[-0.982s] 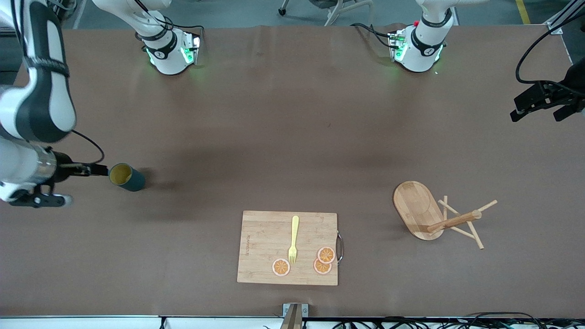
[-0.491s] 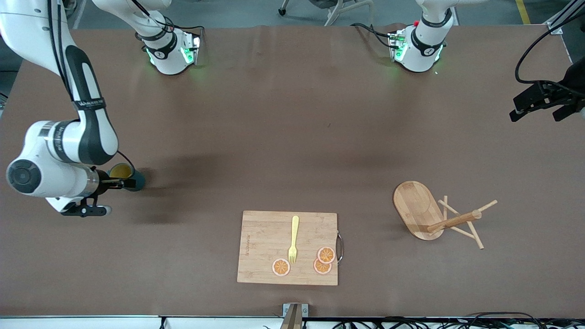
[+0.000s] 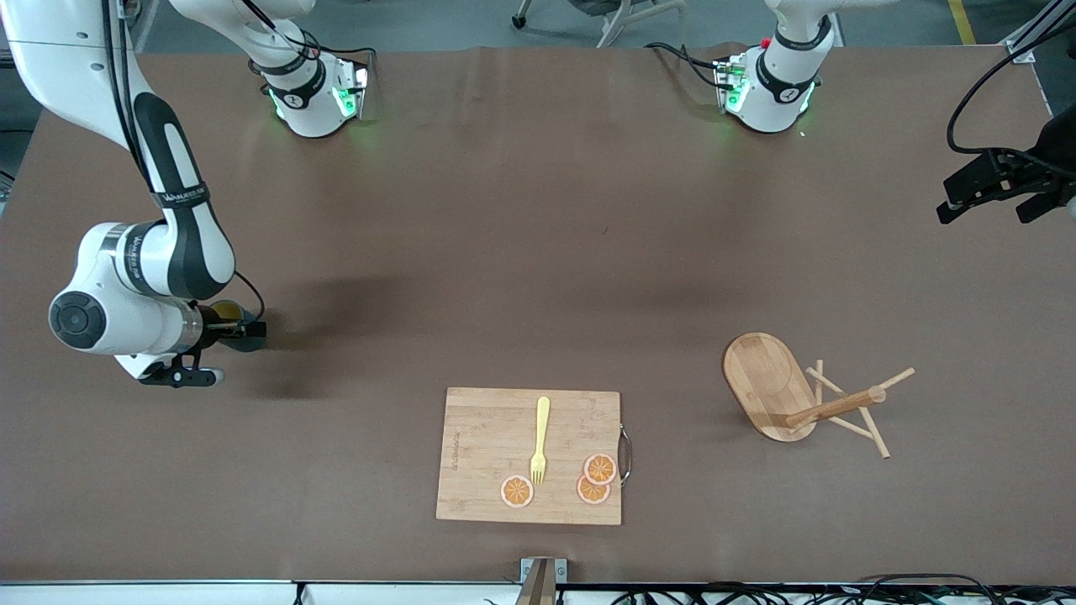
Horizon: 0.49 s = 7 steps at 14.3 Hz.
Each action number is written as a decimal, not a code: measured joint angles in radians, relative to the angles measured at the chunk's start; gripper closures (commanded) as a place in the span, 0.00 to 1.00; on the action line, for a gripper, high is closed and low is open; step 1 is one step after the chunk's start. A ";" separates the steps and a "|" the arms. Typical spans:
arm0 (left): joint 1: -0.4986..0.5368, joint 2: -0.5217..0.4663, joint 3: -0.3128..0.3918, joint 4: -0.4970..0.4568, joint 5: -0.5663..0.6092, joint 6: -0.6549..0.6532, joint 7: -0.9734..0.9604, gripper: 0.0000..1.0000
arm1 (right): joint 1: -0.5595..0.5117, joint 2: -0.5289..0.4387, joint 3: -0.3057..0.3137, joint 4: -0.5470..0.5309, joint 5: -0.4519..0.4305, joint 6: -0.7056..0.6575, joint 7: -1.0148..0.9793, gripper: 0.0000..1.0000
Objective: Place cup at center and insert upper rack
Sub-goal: 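Reach the right gripper to the teal mug and close on its rim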
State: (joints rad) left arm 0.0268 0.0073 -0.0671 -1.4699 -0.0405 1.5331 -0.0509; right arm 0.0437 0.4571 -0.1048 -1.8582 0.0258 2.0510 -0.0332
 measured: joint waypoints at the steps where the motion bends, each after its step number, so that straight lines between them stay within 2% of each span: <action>1: 0.000 0.000 0.000 0.000 0.000 0.000 0.000 0.00 | 0.000 0.000 0.000 -0.006 0.001 0.000 0.000 0.03; 3: 0.000 0.000 0.000 0.000 0.000 0.000 0.000 0.00 | 0.001 0.000 0.001 -0.021 0.002 0.000 0.001 0.10; 5: 0.000 0.000 0.000 0.000 0.000 0.000 0.000 0.00 | 0.002 0.000 0.001 -0.034 0.002 0.000 0.002 0.31; 7: 0.000 0.000 0.000 0.000 0.000 0.000 0.000 0.00 | 0.002 0.000 0.001 -0.045 0.003 0.000 0.003 0.59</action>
State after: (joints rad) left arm 0.0268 0.0073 -0.0671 -1.4699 -0.0405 1.5331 -0.0510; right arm 0.0453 0.4571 -0.1037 -1.9033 0.0283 2.0511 -0.0304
